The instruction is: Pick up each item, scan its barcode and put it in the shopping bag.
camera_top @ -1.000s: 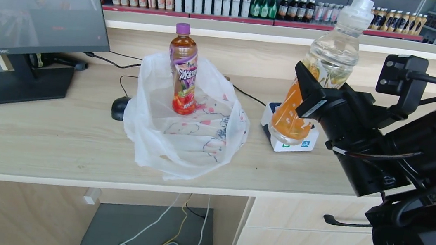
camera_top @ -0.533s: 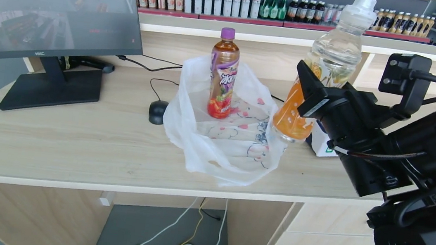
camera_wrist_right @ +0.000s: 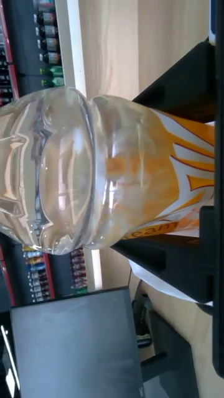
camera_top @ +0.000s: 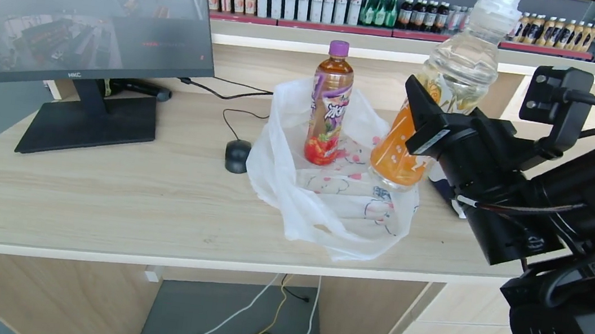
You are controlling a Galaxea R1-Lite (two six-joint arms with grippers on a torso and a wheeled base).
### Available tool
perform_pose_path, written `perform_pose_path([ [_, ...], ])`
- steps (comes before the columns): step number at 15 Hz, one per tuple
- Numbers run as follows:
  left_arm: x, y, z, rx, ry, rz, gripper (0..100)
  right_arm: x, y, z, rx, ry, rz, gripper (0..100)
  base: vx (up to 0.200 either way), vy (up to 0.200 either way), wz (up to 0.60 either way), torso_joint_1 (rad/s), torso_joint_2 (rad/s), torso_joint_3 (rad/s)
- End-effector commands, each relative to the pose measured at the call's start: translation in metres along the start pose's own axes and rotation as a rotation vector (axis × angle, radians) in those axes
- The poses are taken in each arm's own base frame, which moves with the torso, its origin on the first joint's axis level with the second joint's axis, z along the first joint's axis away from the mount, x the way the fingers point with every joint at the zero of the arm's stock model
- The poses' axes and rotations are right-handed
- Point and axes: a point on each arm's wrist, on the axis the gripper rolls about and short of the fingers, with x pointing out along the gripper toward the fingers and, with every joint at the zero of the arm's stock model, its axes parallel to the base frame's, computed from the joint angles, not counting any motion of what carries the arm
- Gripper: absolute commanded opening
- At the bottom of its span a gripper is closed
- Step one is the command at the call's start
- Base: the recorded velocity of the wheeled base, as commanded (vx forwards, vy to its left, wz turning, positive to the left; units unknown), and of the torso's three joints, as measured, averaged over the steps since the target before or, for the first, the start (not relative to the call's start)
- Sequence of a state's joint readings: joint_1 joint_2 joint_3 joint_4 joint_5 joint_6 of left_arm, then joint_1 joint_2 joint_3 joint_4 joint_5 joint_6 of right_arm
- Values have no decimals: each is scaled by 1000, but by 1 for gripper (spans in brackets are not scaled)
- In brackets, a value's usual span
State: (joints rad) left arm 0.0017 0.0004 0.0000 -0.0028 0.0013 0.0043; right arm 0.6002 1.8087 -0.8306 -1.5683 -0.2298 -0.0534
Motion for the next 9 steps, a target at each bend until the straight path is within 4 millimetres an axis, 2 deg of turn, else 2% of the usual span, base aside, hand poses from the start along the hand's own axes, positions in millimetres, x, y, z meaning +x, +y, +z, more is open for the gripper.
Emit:
perform_pose_path([
  [1,0,0,0,0,-1,0,100,-1,2,0,-7,2,5,0,0,0,0,0,0,0],
  [4,0,0,0,0,-1,0,100,0,3,3,-4,-10,11,0,0,0,0,0,0,0],
  [6,0,0,0,0,-1,0,100,3,2,-1,-13,44,15,0,0,0,0,0,0,0],
  [9,0,0,0,0,-1,0,100,16,2,-5,8,109,10,0,0,0,0,0,0,0],
])
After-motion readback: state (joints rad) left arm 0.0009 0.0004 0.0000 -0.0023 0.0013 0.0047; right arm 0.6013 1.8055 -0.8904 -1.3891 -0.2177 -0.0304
